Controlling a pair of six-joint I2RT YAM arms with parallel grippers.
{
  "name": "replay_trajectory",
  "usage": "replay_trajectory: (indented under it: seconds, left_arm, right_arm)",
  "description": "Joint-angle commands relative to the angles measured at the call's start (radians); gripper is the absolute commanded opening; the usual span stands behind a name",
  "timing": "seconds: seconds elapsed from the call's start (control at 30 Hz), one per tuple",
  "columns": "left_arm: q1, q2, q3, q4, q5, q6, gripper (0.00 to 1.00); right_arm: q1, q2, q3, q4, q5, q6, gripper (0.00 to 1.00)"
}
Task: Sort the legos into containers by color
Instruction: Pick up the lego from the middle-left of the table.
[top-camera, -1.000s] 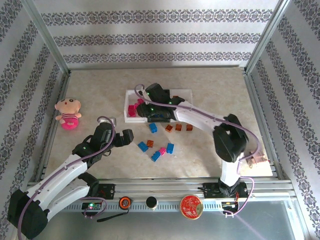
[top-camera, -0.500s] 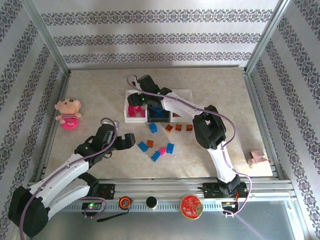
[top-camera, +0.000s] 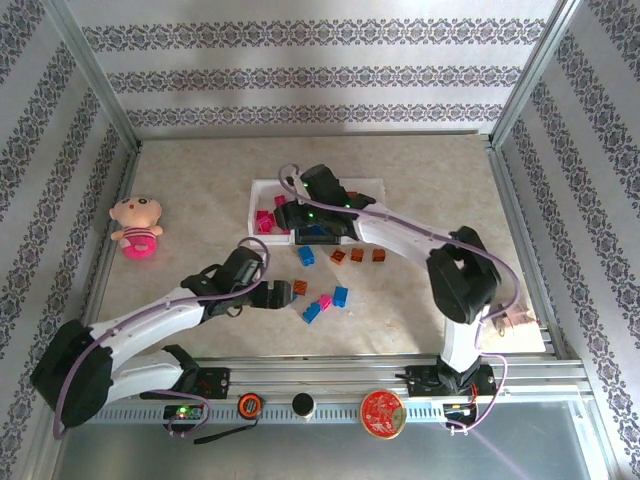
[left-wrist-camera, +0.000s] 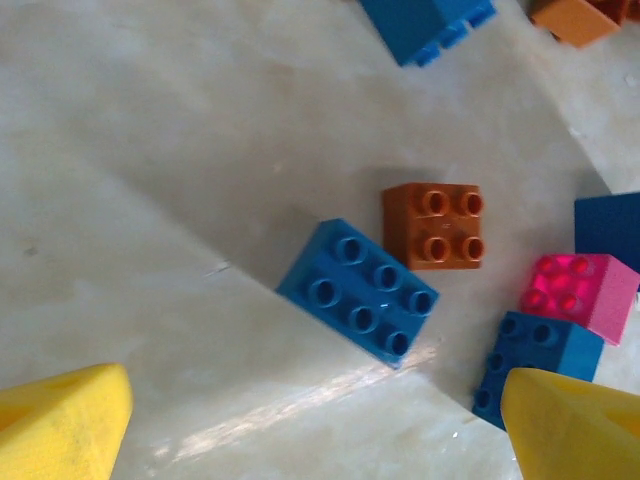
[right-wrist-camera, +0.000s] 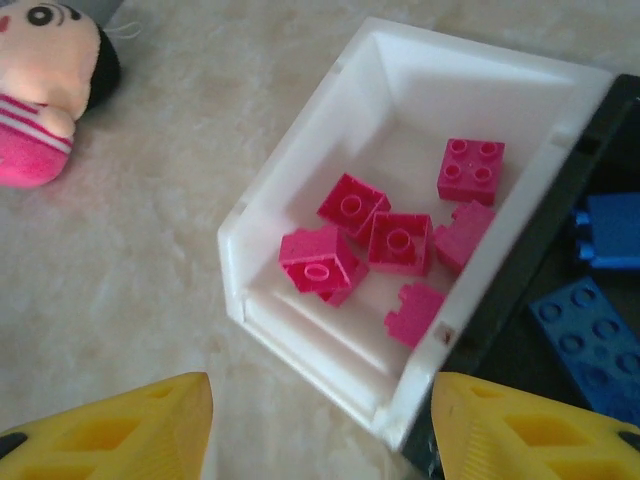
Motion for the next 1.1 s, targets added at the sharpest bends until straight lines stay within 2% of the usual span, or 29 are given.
replay_trajectory:
  seconds: [0.0,0.17,0.37,0.67,0.83,1.07]
  left_arm:
    - [-0.055,0.065,0.069,-0.012,-0.077,0.072,0.93]
    - [-0.075,0.139,0.093,-0.014,-0.097,0.074,0.85]
    - [-0.123,0.232,0.134,-0.033,-0.146,0.100,0.91]
    - [-0.123,0.340,0.193,-0.015,-0.212,0.160,0.91]
    - [-0.124,0.392,0.214,-0.015,-0.179,0.169,0.83]
    - [-0.138,0.385,0.177,-0.010,-0.128,0.153,0.83]
  right_arm:
    - [-0.013,-0.082,-0.097,0.080,-0.008,0.023,0.61]
    - [-0.019,-0.158,-0.203,0.106,0.004,0.030,0.61]
    - [-0.035,-0.220,-0.265,0.134,0.006,0.045,0.61]
    - [-0.053,-0.281,-0.305,0.138,0.017,0.044,0.61]
    - [-0.070,-0.303,-0.329,0.140,0.018,0.048,0.61]
    - [-0.086,-0.318,-0.347,0.146,0.015,0.051,0.61]
